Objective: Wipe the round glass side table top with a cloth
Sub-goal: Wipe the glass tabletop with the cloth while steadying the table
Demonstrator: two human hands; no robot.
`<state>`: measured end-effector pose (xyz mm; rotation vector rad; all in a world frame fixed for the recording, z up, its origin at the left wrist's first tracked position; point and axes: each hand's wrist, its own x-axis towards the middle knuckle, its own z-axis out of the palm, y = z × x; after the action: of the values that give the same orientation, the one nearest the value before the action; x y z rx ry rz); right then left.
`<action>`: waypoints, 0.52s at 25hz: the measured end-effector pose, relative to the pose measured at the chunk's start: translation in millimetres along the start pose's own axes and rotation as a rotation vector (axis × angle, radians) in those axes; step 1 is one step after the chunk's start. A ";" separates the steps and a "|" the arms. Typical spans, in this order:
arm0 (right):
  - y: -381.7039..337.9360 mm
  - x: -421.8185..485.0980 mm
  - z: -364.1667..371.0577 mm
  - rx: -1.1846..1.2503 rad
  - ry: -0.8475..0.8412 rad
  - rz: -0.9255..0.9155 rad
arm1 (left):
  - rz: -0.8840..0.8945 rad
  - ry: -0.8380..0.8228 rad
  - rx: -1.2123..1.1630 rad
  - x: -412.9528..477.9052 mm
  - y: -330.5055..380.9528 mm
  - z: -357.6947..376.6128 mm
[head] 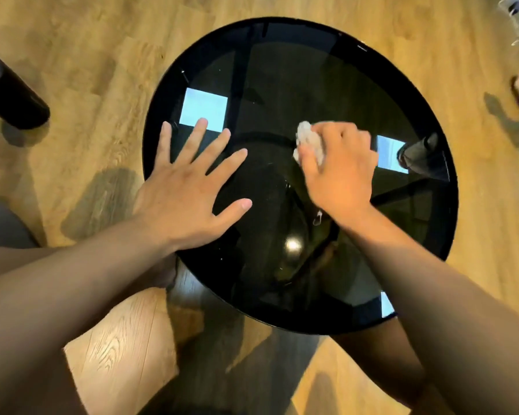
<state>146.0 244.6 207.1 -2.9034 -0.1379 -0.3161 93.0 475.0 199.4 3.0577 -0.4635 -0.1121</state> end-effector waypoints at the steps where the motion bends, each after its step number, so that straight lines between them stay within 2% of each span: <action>1: 8.7 36.1 8.9 -0.028 0.013 0.048 | 0.001 -0.007 -0.003 0.0 -0.5 -1.0; 4: 32.3 138.9 26.8 -0.108 -0.016 0.144 | 0.014 -0.001 -0.020 -0.5 -3.0 -1.8; 7: 52.3 192.0 35.6 -0.098 -0.032 0.175 | 0.032 -0.007 -0.038 -2.6 -2.3 -2.5; 10: 50.0 206.7 35.1 -0.081 -0.029 0.198 | 0.038 0.006 -0.058 -2.7 -3.5 -4.1; 13: 36.7 181.8 19.1 -0.097 -0.069 0.169 | 0.025 0.002 -0.078 -4.2 -2.4 -8.6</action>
<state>330.8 225.7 221.8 -2.9968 0.1144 -0.1986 90.4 478.8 208.1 2.9745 -0.4855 -0.1233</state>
